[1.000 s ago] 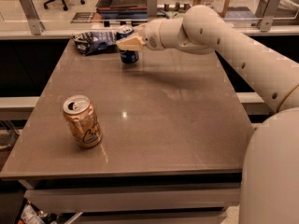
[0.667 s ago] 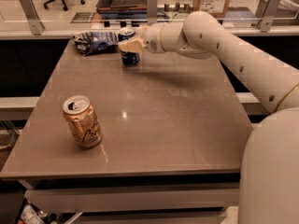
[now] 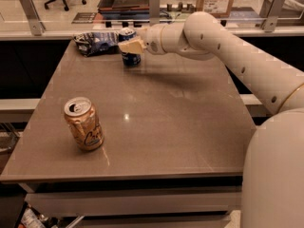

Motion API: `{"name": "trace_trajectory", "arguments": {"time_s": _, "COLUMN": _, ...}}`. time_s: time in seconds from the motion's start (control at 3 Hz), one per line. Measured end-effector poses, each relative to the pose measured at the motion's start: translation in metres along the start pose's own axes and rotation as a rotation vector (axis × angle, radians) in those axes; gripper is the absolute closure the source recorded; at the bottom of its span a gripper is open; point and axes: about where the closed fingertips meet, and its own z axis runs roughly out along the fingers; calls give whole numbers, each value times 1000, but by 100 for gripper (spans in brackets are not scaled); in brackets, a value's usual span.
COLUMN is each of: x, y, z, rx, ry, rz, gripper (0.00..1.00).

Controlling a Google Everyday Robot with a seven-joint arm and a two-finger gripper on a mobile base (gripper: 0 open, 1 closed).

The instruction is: Move pepsi can near blue chip bag

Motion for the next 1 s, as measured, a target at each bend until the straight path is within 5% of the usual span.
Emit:
{"name": "trace_trajectory", "arguments": {"time_s": 0.33, "x": 0, "y": 2, "z": 2, "rx": -4, "ry": 0, "rz": 0, "gripper": 12}}
{"name": "trace_trajectory", "arguments": {"time_s": 0.67, "x": 0, "y": 4, "z": 5, "rx": -8, "ry": 0, "rz": 1, "gripper": 0}}
{"name": "trace_trajectory", "arguments": {"time_s": 1.0, "x": 0, "y": 4, "z": 5, "rx": -9, "ry": 0, "rz": 1, "gripper": 0}}
